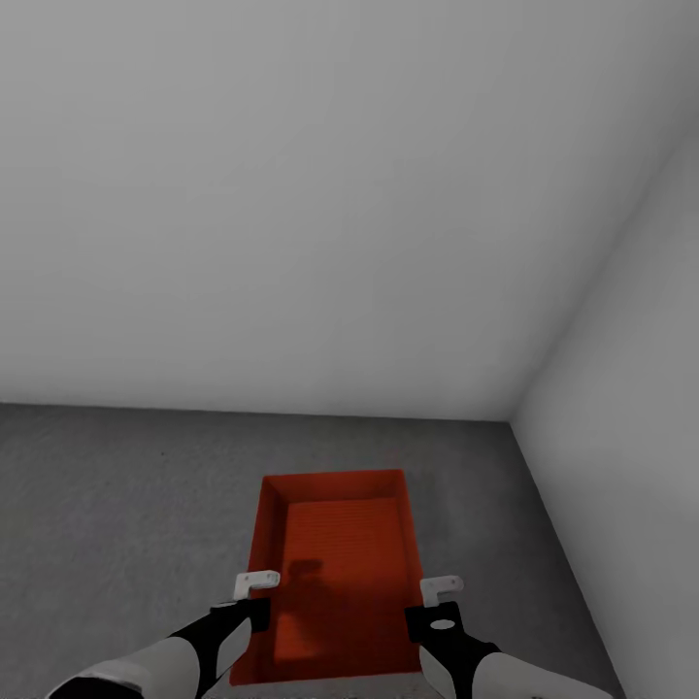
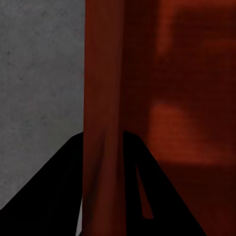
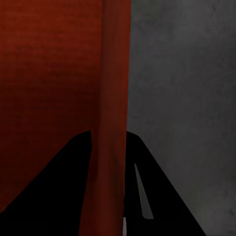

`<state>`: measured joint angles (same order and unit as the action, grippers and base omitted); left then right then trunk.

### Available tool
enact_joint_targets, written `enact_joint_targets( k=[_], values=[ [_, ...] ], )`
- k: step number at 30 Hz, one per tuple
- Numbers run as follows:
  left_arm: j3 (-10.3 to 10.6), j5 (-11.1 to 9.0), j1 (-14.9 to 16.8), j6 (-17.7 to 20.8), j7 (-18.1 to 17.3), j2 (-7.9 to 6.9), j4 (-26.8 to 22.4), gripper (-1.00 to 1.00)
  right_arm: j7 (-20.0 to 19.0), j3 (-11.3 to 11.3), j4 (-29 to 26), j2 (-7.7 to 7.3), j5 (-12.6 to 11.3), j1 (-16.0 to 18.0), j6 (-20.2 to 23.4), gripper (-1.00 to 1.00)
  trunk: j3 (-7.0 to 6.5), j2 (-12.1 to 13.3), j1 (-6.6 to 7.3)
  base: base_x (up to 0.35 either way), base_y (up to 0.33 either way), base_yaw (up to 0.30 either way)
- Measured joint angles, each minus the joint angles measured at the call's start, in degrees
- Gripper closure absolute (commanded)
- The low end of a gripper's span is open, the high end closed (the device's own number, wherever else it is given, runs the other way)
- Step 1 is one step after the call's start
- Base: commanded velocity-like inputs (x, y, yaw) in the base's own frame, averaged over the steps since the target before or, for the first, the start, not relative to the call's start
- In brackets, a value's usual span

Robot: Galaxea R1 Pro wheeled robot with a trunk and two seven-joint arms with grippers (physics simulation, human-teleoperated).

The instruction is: Move the two storage containers from the living room to the garage. In the garage, place one container on the floor and stack the other container on top of it (either order is fine).

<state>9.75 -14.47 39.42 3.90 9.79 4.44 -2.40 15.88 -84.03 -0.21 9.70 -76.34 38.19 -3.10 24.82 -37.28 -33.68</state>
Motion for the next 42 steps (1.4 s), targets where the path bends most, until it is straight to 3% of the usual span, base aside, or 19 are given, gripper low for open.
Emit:
enact_joint_targets(
  k=[8,29,42],
  values=[
    [0.07,0.00,0.00,-0.01,-0.10,-0.02,0.01,1.00,0.02,0.05,0.02,0.02,-0.04,0.00,0.02,1.00,2.19,-3.22,-1.76,0.000,0.000,0.000],
    [0.09,-0.05,0.00,0.00,-0.16,-0.08,0.02,1.00,-0.07,-0.03,0.08,0.06,-0.14,0.01,0.00,1.00,4.12,-3.24,-1.76,0.000,0.000,0.000],
    [0.09,-0.04,0.00,-0.01,-0.23,-0.12,0.02,1.00,-0.08,-0.07,0.11,0.10,-0.19,0.01,-0.02,1.00,4.23,-3.24,-1.76,0.000,0.000,0.000]
  ],
)
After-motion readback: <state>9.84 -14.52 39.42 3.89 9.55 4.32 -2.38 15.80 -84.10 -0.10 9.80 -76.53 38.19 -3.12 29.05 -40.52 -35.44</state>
